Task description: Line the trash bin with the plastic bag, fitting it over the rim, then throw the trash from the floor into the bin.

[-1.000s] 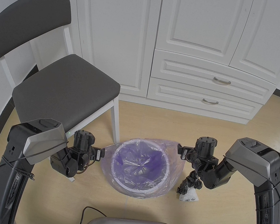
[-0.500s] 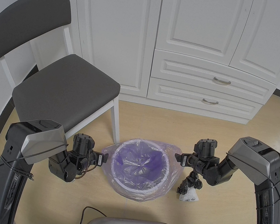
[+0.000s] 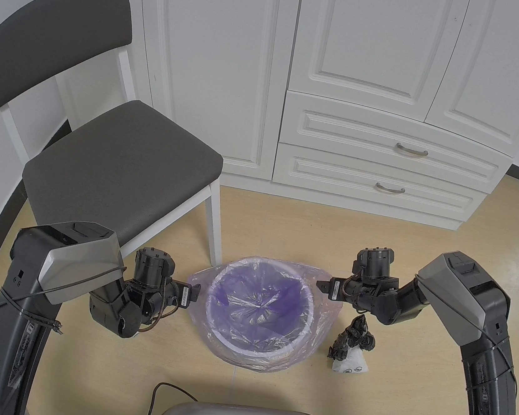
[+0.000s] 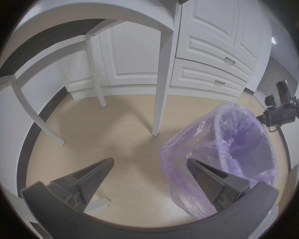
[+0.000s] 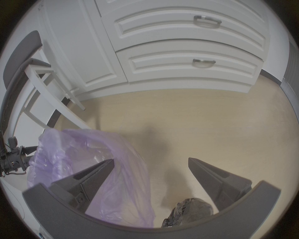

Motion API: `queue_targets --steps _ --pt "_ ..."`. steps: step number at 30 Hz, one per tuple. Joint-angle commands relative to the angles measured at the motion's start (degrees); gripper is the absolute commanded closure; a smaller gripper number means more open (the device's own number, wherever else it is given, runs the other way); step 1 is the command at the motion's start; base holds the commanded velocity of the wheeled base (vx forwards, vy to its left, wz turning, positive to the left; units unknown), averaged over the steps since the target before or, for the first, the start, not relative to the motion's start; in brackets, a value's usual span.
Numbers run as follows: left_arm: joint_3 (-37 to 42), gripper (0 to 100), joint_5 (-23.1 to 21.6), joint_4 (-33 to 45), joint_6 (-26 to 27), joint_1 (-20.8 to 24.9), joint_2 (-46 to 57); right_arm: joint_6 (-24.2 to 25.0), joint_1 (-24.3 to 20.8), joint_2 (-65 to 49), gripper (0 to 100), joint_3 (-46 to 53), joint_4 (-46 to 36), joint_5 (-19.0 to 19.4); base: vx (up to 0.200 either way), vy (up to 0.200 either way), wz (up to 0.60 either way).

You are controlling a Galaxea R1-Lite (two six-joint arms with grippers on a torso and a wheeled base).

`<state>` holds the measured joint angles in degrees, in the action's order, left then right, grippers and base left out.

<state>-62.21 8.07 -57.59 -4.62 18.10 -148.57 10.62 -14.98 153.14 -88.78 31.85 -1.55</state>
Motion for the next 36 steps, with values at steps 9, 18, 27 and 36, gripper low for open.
queue_targets --steps 9,18,27,36 --pt "0.0 0 0.0 -0.2 0.0 -0.1 -0.1 -0.5 -1.8 5.7 0 -9.0 -7.2 1.2 0.0 0.0 0.0" --pt "-0.5 0 -0.2 -0.1 0.2 0.3 -1.7 -0.7 -1.3 0.9 0 -3.9 -6.6 0.8 0.0 0.0 0.0" --pt "-8.0 0 -3.7 8.1 2.3 -1.1 -2.9 -6.4 -0.7 -10.9 0 9.2 -4.2 1.5 0.0 0.0 0.0" --pt "-18.4 0 -6.0 16.0 8.0 -6.1 -6.3 -9.8 -0.8 -13.0 0 14.4 2.6 1.5 0.0 0.0 0.0"
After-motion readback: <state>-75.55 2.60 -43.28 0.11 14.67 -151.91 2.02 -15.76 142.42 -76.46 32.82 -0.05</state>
